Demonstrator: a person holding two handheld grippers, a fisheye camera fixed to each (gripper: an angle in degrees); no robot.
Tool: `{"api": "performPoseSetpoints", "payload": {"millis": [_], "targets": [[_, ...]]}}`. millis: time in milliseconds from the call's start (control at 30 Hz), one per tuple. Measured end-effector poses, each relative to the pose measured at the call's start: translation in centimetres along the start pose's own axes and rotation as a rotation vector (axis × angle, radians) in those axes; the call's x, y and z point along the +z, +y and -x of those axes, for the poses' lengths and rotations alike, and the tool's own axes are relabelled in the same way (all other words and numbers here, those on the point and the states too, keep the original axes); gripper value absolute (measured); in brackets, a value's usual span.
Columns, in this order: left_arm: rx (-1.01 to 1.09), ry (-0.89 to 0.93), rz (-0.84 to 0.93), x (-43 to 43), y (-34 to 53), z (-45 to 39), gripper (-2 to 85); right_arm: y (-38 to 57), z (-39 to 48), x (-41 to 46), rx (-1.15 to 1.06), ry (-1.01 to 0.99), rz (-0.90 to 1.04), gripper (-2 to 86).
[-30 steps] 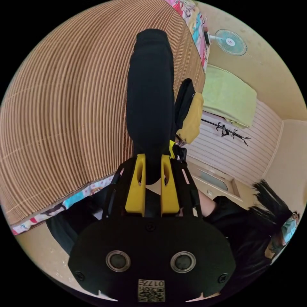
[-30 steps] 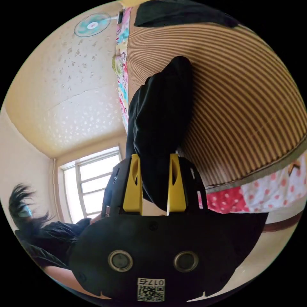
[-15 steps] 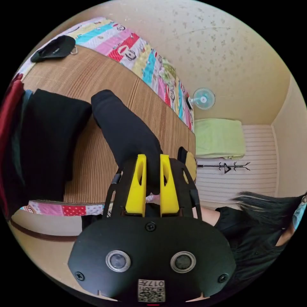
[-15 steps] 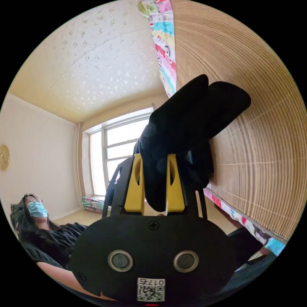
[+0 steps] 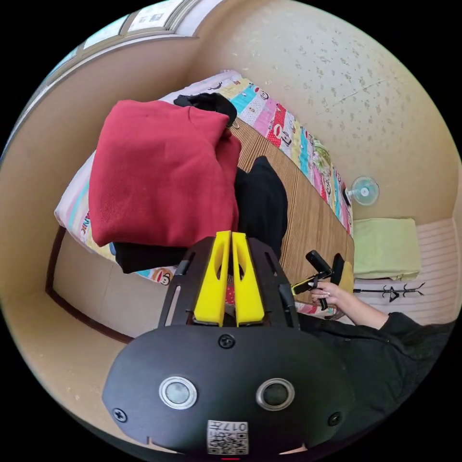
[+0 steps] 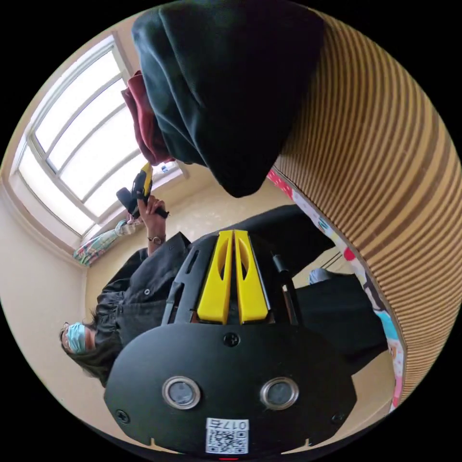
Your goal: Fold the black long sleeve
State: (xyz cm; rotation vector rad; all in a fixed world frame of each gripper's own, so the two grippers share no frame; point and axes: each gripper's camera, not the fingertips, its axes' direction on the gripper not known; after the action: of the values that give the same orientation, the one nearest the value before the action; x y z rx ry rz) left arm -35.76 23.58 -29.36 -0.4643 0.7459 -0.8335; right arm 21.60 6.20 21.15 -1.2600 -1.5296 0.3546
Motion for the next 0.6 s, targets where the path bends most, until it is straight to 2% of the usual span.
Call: {"api": "performPoseSetpoints", "payload": {"millis": [100,200,333,433,533,600], "targets": [[0.120,0.010,0.016,1.2,-0.6,-4.0,3.4,4.5,-3.6,-1.8,0.055,-0.089,-0.140,0.6],[0.255,-0.047,0.029,3.2,-2.5,-9.3,8.6,10.1,-6.5,-3.9,0.050,-0.256,-0.398,0.4],[0.324,0.013,0.074,7.2,-7.8,-12.9,12.3,19.5,-9.1,-5.6,-0.053,-0.513,-0.869,0.4],[0.353,-0.129,0.152,10.9,-12.4,-14.2,13.3,25.9,-9.8,-4.8,-0.112,-0.602,-1.143,0.3],[0.288,-0.256,0.325,16.9,-15.4,-12.7,17.7,31.2,-9.5,-2.0,-0.116,-0.579,-1.253,0.2],[0.200,-0.178,0.485,21.3,-15.3,-10.3,19.7,33.7,-9.3,0.4,-0.095,-0.554,-1.255,0.2]]}}
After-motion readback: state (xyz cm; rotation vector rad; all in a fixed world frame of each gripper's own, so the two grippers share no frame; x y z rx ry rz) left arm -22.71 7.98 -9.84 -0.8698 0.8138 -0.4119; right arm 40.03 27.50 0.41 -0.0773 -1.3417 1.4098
